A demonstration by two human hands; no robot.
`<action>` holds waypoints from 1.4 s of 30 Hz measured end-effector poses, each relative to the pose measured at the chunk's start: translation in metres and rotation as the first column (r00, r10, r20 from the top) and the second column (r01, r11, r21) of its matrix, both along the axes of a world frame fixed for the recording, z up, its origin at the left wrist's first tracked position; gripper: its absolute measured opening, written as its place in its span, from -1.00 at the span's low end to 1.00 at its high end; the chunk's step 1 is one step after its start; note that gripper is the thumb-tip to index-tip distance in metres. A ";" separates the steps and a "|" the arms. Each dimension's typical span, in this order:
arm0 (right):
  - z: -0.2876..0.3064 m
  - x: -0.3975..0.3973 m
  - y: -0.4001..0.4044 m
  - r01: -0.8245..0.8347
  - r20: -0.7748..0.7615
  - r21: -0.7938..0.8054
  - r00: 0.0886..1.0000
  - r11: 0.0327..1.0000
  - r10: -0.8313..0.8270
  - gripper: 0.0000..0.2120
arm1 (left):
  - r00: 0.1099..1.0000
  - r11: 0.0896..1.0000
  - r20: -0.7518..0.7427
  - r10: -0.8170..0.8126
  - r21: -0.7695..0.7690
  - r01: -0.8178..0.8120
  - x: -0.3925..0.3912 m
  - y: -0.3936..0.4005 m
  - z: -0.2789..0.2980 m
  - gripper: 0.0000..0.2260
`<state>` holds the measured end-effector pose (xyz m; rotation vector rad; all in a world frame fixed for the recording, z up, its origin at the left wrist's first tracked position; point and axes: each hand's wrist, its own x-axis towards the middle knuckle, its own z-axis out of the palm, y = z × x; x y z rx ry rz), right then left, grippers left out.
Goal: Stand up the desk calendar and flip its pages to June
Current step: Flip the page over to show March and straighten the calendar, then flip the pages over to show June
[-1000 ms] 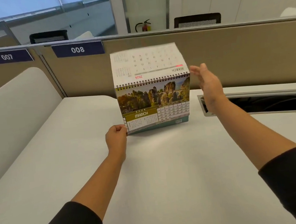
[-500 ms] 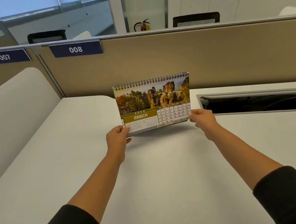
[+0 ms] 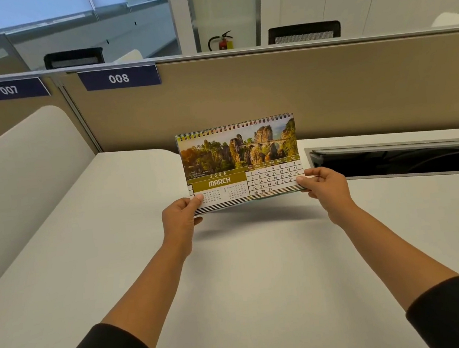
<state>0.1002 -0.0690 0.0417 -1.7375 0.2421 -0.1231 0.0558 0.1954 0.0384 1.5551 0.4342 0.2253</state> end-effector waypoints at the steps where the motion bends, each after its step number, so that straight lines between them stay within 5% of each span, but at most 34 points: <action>1: 0.000 -0.001 0.000 0.002 0.000 -0.005 1.000 1.000 -0.002 -0.82 | 1.000 1.000 0.003 0.003 -0.006 -0.003 0.000 0.000 0.000 -0.86; 12: 0.012 -0.014 -0.004 -0.002 0.162 -0.009 0.987 1.000 0.003 -0.80 | 0.999 0.999 0.037 0.029 -0.044 -0.027 0.004 -0.002 -0.004 -0.84; 18: 0.056 -0.016 -0.002 -0.244 0.250 0.253 0.951 0.936 0.181 -0.79 | 0.999 0.996 0.027 0.017 -0.089 -0.015 0.002 -0.002 -0.003 -0.76; 21: 0.086 -0.012 -0.001 -0.416 0.330 0.456 0.900 0.787 0.284 -0.45 | 1.000 0.980 -0.014 -0.020 -0.198 0.017 -0.001 0.001 0.001 -0.47; 24: 0.110 -0.003 0.005 -0.527 0.415 0.455 0.839 0.718 0.352 -0.20 | 0.997 0.963 -0.049 -0.053 -0.266 0.038 -0.003 0.001 0.007 -0.33; 32: 0.120 0.028 0.019 -0.357 0.303 0.093 0.899 0.929 0.315 -0.32 | 0.921 0.836 0.150 -0.359 -0.386 0.389 -0.003 0.007 0.044 -0.14; 38: 0.090 0.027 -0.015 -0.141 0.214 0.330 0.974 0.933 0.071 -0.32 | 0.787 0.743 0.380 -0.487 -0.293 0.602 0.027 0.007 0.113 -0.07; 42: 0.055 0.018 -0.025 -0.024 0.087 0.340 0.996 0.940 -0.007 -0.38 | 0.824 0.798 0.388 -0.414 -0.281 0.533 0.052 0.007 0.140 -0.10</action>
